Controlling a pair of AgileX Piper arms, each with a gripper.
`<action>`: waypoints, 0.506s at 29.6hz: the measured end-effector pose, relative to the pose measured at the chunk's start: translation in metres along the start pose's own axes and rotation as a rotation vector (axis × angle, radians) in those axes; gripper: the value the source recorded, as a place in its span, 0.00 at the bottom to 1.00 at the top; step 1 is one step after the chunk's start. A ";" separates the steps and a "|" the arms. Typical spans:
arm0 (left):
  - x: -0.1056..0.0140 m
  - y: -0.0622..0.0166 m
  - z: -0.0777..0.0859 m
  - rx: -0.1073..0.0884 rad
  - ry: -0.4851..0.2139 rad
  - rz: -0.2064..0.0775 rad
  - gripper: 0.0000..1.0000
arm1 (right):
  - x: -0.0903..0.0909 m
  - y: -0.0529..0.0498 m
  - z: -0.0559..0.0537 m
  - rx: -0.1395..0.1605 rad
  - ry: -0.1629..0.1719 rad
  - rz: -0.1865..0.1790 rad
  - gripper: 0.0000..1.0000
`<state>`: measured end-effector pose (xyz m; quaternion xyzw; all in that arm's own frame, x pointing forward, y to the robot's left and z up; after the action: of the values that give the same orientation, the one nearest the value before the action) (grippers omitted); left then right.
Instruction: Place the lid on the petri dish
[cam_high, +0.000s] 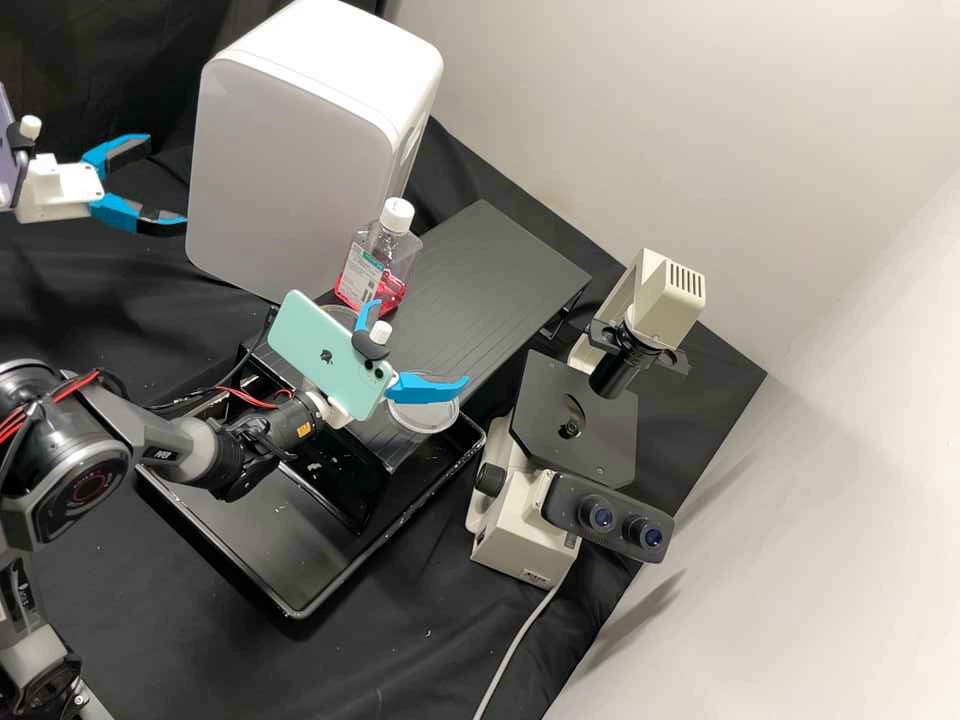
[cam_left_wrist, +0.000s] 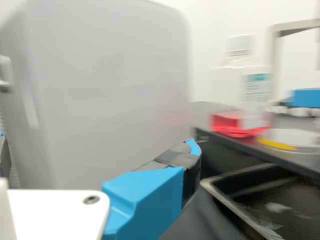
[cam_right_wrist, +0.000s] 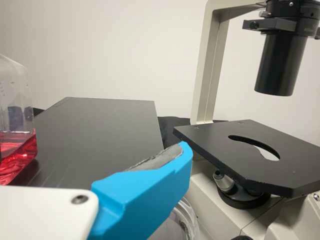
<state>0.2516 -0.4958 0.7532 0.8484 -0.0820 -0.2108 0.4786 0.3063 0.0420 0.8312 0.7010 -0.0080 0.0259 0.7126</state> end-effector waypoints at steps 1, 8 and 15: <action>-0.002 -0.0031 0.004 -0.003 -0.025 -0.013 1.00 | 0.000 0.000 0.000 0.000 0.000 0.000 1.00; -0.017 -0.0233 0.029 -0.017 -0.173 -0.124 1.00 | 0.000 0.000 0.000 0.000 0.000 0.000 1.00; -0.019 -0.0371 0.042 -0.034 -0.252 -0.190 1.00 | 0.000 0.000 0.000 0.000 0.000 0.000 1.00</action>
<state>0.2134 -0.5023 0.7080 0.8110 -0.0570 -0.3613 0.4567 0.3063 0.0420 0.8312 0.7010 -0.0080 0.0259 0.7126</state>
